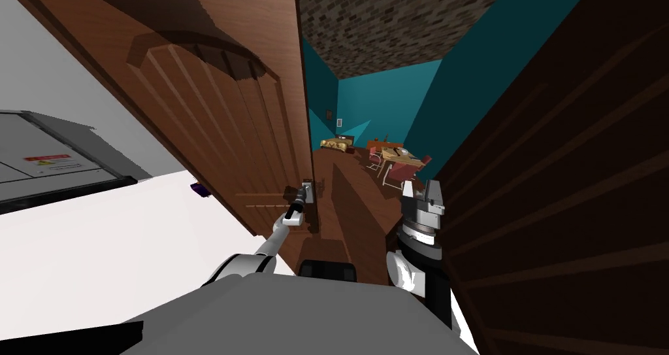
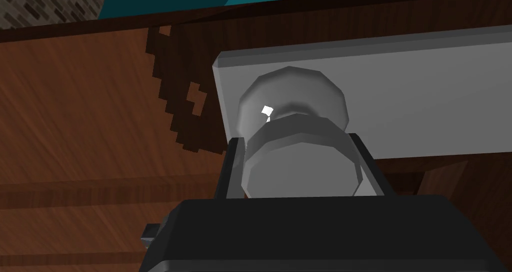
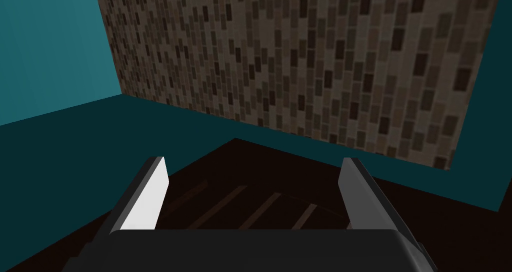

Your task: Push the door open

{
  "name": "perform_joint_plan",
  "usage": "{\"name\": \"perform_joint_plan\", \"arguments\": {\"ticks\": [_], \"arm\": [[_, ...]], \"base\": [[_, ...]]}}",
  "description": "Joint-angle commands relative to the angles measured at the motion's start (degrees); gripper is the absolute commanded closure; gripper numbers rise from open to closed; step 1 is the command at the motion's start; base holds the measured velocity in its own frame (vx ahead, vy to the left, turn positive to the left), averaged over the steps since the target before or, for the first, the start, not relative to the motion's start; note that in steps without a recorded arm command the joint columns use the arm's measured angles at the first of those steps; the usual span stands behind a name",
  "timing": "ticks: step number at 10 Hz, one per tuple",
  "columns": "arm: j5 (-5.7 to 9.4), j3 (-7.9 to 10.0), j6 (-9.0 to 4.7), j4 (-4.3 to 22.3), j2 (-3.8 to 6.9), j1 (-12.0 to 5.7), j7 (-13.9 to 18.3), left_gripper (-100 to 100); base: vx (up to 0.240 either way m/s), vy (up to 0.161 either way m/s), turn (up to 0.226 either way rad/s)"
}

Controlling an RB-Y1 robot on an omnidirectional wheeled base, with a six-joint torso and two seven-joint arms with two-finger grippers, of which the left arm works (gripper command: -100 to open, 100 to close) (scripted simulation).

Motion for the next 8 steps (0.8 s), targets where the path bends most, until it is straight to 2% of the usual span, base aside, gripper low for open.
{"name": "perform_joint_plan", "arguments": {"ticks": [1,3,4,8], "arm": [[0.28,0.99,-1.10,1.88,0.83,-1.38,-0.11,100],[0.28,0.99,-1.10,1.88,0.83,-1.38,-0.11,100],[0.58,2.07,-1.06,1.97,0.99,-1.40,-0.45,100],[1.21,4.41,-0.97,2.17,1.27,-1.44,-1.21,100]], "base": [[0.049,-0.059,0.032],[0.012,0.015,-0.020],[0.081,-0.053,0.034],[0.166,-0.116,0.081]]}}
